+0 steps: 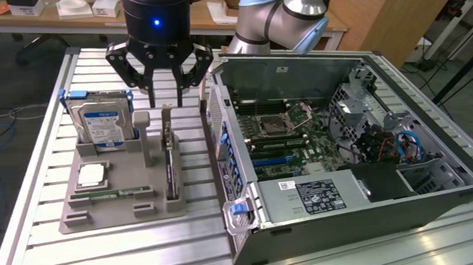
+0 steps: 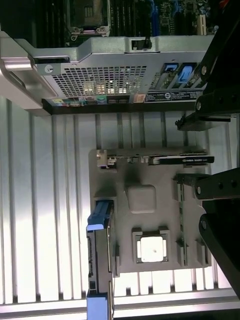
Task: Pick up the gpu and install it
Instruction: 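Pick up the gpu and move the gpu toward the slot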
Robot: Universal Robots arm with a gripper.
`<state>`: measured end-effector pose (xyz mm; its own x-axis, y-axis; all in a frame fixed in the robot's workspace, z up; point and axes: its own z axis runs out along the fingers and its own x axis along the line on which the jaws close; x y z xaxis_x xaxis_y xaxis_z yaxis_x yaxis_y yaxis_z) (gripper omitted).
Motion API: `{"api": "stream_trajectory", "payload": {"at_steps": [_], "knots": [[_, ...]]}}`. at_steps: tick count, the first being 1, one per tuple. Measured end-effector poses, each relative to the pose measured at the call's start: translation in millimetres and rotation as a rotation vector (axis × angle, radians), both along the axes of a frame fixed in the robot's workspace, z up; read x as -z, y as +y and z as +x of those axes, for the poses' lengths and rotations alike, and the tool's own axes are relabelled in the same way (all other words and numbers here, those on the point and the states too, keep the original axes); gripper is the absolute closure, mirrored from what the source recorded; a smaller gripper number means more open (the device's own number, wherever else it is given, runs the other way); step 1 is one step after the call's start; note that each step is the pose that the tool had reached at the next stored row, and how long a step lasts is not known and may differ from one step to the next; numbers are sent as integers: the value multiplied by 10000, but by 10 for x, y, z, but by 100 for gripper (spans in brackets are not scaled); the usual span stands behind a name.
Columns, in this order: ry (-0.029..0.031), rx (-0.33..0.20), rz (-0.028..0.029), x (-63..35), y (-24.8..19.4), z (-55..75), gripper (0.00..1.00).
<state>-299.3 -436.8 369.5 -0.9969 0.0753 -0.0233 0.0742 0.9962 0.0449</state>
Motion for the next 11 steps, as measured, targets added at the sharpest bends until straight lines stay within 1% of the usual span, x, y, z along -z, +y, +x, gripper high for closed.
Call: {"api": "stream_trajectory", "payload": {"at_steps": [11], "knots": [[-1,0,-1,51,0,0,53]]}}
